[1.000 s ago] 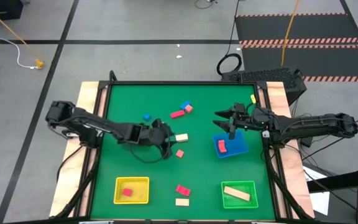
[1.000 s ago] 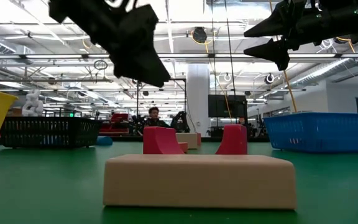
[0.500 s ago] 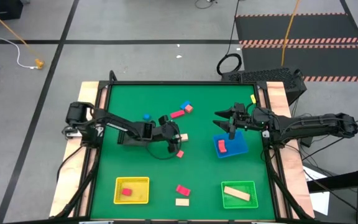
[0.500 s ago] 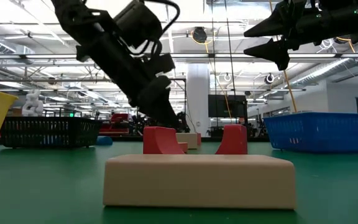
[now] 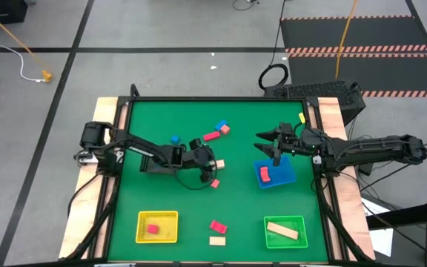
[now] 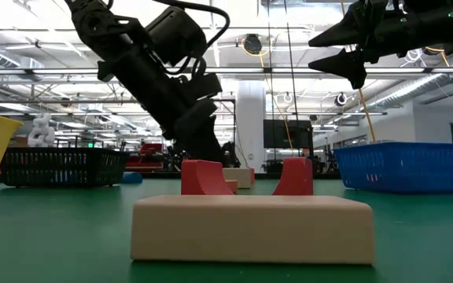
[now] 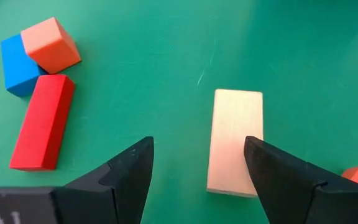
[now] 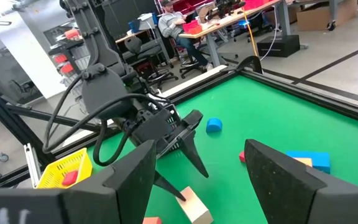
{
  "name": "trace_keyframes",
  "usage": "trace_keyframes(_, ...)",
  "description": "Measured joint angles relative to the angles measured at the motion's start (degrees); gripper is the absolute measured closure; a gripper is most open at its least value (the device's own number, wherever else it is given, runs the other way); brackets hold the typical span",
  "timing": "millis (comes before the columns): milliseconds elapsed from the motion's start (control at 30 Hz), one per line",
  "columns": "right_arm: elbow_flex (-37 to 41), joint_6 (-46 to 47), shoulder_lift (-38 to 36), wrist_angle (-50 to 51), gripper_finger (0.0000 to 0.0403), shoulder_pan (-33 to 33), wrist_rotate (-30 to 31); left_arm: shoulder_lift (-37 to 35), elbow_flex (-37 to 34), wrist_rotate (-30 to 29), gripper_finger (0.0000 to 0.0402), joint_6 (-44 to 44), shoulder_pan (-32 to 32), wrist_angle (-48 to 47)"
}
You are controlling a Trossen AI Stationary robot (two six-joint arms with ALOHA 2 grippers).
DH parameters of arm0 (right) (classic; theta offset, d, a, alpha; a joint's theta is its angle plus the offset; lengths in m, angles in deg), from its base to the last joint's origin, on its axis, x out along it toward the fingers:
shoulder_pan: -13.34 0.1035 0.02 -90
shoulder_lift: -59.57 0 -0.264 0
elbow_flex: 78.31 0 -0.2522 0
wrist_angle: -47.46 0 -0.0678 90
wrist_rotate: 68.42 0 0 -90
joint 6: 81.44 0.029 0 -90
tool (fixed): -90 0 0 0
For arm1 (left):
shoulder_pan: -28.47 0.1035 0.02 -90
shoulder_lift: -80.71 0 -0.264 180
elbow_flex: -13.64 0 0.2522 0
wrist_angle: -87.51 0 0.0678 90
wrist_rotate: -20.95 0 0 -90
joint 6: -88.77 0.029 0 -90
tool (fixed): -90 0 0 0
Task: Sort & place blocks by color
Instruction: Put the top brown block into the green bin
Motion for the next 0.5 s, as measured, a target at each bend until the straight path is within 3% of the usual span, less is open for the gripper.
trace_keyframes(500, 0.00, 0.00, 0.00, 0.00, 0.0165, 0.00, -0.01, 0.00, 0.00, 3.41, 0.0149, 0.83, -0.73, -2.03)
